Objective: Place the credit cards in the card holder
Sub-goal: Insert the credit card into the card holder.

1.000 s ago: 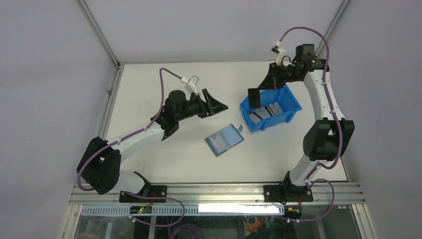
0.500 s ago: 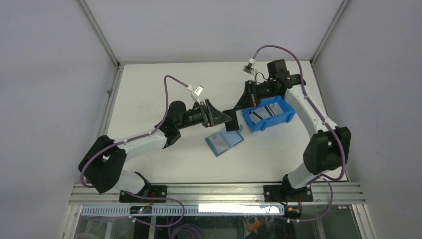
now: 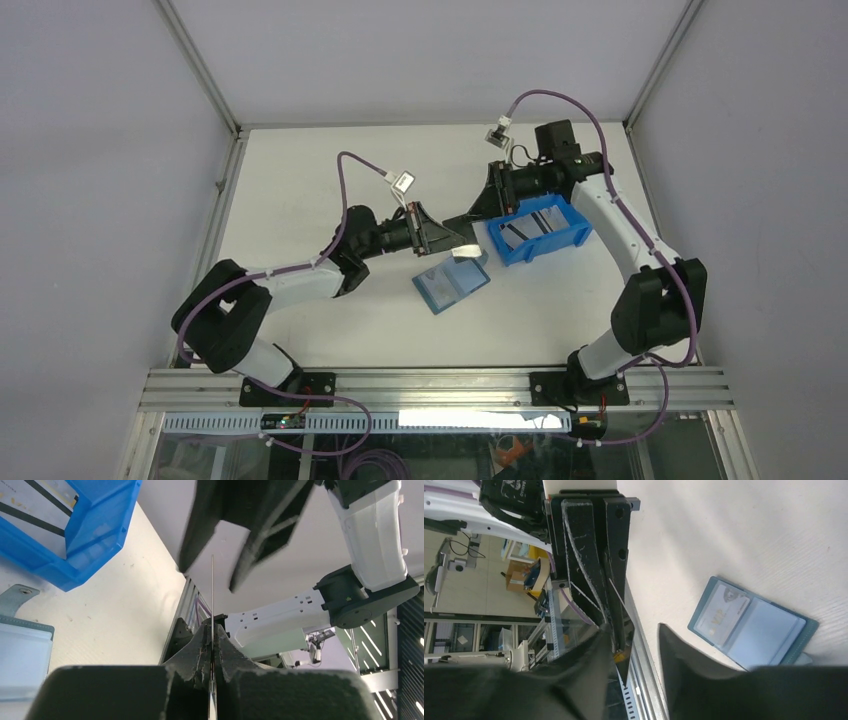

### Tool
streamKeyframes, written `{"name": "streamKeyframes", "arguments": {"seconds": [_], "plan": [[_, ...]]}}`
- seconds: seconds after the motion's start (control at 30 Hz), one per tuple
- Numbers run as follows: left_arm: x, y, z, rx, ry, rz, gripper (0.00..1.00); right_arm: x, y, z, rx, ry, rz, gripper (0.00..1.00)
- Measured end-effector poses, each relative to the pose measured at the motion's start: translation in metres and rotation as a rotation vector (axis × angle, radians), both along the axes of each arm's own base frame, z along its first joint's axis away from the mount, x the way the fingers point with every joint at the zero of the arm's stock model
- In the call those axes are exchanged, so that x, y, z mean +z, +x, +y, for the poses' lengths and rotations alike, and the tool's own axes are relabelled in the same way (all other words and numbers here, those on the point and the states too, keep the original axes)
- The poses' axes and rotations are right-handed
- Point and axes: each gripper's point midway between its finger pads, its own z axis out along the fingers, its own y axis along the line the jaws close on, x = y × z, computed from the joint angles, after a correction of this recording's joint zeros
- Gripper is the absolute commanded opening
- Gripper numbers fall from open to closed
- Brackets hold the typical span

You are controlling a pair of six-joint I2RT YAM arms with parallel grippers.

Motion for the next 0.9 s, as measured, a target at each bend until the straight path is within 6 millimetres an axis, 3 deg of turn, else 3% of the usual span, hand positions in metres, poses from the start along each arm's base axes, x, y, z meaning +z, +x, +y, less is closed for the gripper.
{"name": "streamKeyframes", "arguments": {"seconds": [0.07,0.17,0.37,0.53,0.67,0.73,0.83,0.9], "plan": [[0.003,0.001,0.002,0.017,-0.010,-0.011,0.00,0.001,-0.004,-0.001,0.003,0.000,-0.012,0.62],[0.010,0.001,0.011,0.071,-0.017,-0.030,0.00,0.003,-0.017,-0.004,0.007,0.011,-0.031,0.66],[0.050,-0.003,0.030,0.158,-0.081,-0.136,0.00,0.002,-0.049,-0.002,0.047,0.067,-0.035,0.63],[0.059,-0.001,0.024,0.154,-0.095,-0.147,0.00,0.007,-0.058,0.005,0.097,0.106,-0.033,0.56],[0.063,-0.002,0.019,0.143,-0.097,-0.149,0.00,0.015,-0.062,0.008,0.125,0.135,-0.034,0.46],[0.066,-0.001,0.018,0.140,-0.101,-0.154,0.01,0.020,-0.064,0.009,0.138,0.148,-0.041,0.29],[0.069,-0.001,0.018,0.136,-0.105,-0.159,0.15,0.025,-0.066,0.011,0.156,0.167,-0.047,0.04],[0.069,-0.002,0.017,0.133,-0.104,-0.162,0.32,0.028,-0.068,0.011,0.166,0.179,-0.039,0.00]]}}
